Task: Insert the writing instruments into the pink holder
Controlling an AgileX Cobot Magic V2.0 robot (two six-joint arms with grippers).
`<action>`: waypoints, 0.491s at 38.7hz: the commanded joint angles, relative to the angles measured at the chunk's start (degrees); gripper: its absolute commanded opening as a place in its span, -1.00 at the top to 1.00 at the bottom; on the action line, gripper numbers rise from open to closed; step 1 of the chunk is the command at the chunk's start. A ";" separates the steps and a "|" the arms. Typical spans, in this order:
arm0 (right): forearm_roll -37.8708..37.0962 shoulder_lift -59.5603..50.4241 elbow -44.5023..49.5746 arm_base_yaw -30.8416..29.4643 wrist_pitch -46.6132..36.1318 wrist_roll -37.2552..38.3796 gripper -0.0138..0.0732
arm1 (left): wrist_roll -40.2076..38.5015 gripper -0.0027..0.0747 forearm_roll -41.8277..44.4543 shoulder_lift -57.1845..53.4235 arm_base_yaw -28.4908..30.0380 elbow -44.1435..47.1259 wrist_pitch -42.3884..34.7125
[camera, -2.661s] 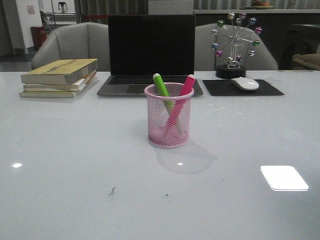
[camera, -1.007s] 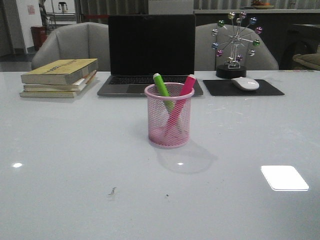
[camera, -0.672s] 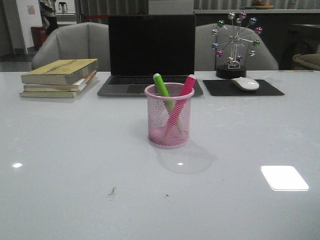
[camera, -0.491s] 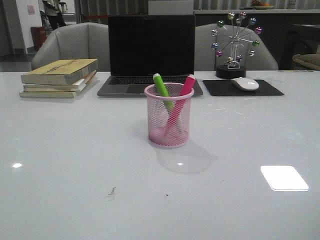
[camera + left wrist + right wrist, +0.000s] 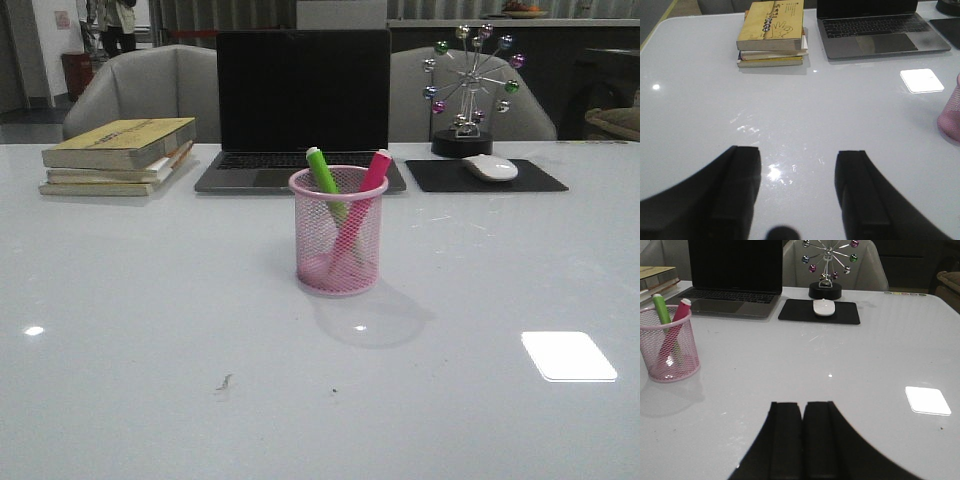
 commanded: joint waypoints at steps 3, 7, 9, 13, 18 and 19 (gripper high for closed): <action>-0.29 -1.08 0.06 -0.06 -5.26 -0.16 0.55 | 0.00 -0.11 -0.17 0.12 0.16 -1.80 -4.68; -0.29 -1.08 0.06 -0.06 -5.04 -0.16 0.55 | 0.00 -0.11 -0.17 0.12 0.16 -1.80 -4.68; -0.29 -1.08 0.06 -0.06 -5.04 -0.16 0.55 | 0.00 -0.11 -0.17 0.12 0.16 -1.80 -4.68; -0.29 -1.08 0.06 -0.06 -5.04 -0.16 0.55 | 0.00 -0.11 -0.17 0.12 0.16 -1.80 -4.68; -0.29 -1.08 0.06 -0.06 -5.04 -0.16 0.55 | 0.00 -0.11 -0.17 0.12 0.16 -1.80 -4.68; -0.29 -1.08 0.06 -0.06 -5.04 -0.16 0.55 | 0.00 -0.11 -0.17 0.12 0.16 -1.80 -4.68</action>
